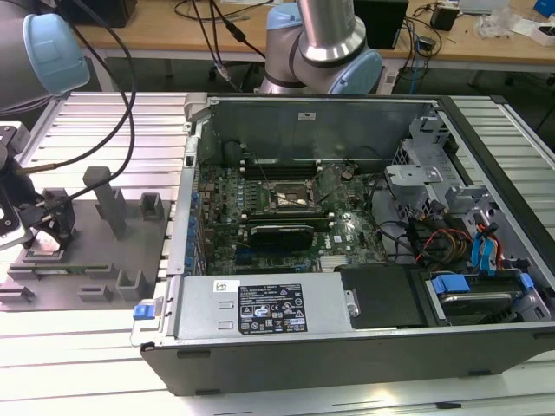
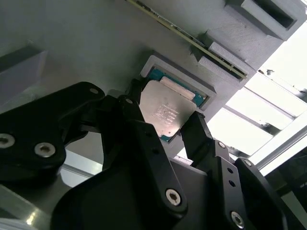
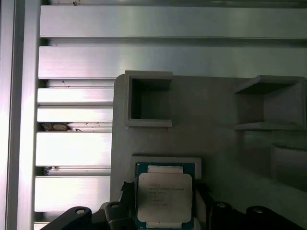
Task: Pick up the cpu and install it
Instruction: 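Pick up the cpu and move it towards the insertion slot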
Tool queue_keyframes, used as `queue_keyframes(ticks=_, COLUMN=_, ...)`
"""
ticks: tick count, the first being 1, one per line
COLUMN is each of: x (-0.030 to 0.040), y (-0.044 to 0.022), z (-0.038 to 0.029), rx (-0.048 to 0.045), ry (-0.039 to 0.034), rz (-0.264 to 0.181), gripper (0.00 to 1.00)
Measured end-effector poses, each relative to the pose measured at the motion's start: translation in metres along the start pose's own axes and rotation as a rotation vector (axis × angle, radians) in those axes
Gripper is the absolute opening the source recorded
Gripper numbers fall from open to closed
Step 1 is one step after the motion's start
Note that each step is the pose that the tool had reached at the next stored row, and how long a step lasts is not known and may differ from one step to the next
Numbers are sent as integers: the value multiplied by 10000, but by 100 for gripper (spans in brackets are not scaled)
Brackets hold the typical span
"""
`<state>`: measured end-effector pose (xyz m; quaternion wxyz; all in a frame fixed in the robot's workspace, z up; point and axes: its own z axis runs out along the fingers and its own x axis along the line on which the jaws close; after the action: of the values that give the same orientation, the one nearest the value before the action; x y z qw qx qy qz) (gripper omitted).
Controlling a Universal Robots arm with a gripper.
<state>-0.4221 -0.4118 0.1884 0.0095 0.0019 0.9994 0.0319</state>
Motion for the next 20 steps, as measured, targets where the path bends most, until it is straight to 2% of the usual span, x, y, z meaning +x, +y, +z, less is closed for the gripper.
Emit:
queue_keyframes(ticks=1, x=0, y=0, z=0, rx=0, ry=0, rz=0, gripper=60)
queue_keyframes(ticks=2, x=0, y=0, z=0, rx=1, ry=1, rz=0, gripper=55)
queue_keyframes(ticks=9, x=-1, y=1, z=-6, rx=-4, ry=-6, rz=-5, gripper=55)
queue_keyframes(ticks=20, x=-4, y=11, z=-175, rx=-1, ry=2, rz=-30, gripper=55)
